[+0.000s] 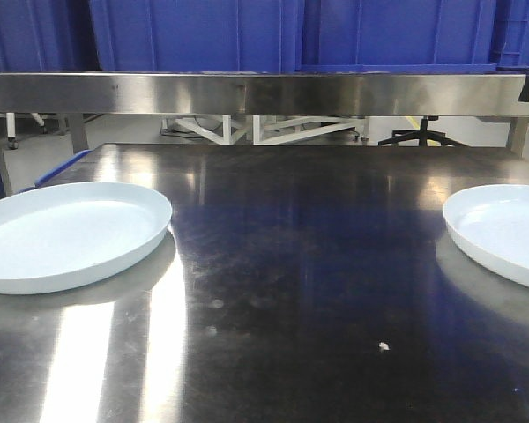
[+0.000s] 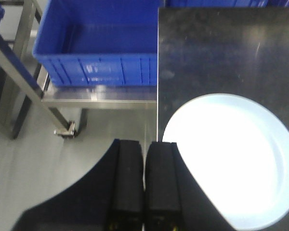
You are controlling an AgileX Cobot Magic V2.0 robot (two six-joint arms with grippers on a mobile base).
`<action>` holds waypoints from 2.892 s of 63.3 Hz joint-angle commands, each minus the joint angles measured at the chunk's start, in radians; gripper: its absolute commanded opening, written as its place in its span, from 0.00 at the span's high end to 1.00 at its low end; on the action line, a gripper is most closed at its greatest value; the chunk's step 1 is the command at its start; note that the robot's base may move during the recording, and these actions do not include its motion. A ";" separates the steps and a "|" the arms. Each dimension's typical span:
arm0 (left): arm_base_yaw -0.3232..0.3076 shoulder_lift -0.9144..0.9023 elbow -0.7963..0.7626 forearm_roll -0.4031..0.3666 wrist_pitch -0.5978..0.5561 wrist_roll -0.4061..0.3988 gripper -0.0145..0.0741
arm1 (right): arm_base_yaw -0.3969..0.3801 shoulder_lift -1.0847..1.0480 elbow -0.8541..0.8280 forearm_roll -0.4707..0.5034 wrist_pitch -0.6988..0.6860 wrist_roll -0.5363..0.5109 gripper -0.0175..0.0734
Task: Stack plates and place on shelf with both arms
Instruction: 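Lower the left gripper onto the rim of the nearer white plate and grasp, then lift the plate with the left gripper and set it down mid-table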
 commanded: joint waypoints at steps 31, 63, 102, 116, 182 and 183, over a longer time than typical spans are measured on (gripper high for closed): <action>-0.002 0.288 -0.035 0.020 -0.124 -0.008 0.14 | -0.002 0.025 -0.037 -0.203 -0.151 -0.034 0.32; -0.002 0.616 -0.076 -0.032 -0.189 -0.038 0.10 | -0.002 0.027 -0.037 -0.118 -0.148 0.000 0.32; -0.002 0.729 -0.078 -0.034 -0.266 -0.038 0.66 | -0.002 0.027 -0.037 -0.118 -0.148 0.000 0.32; -0.004 0.709 -0.132 -0.075 -0.206 -0.038 0.72 | -0.002 0.027 -0.037 -0.118 -0.152 0.000 0.32; -0.432 0.829 -0.474 -0.241 -0.282 -0.032 0.72 | -0.002 0.027 -0.037 -0.118 -0.117 0.000 0.32; -0.432 0.836 -0.478 -0.241 -0.282 -0.027 0.72 | -0.002 0.027 -0.037 -0.118 -0.117 0.000 0.32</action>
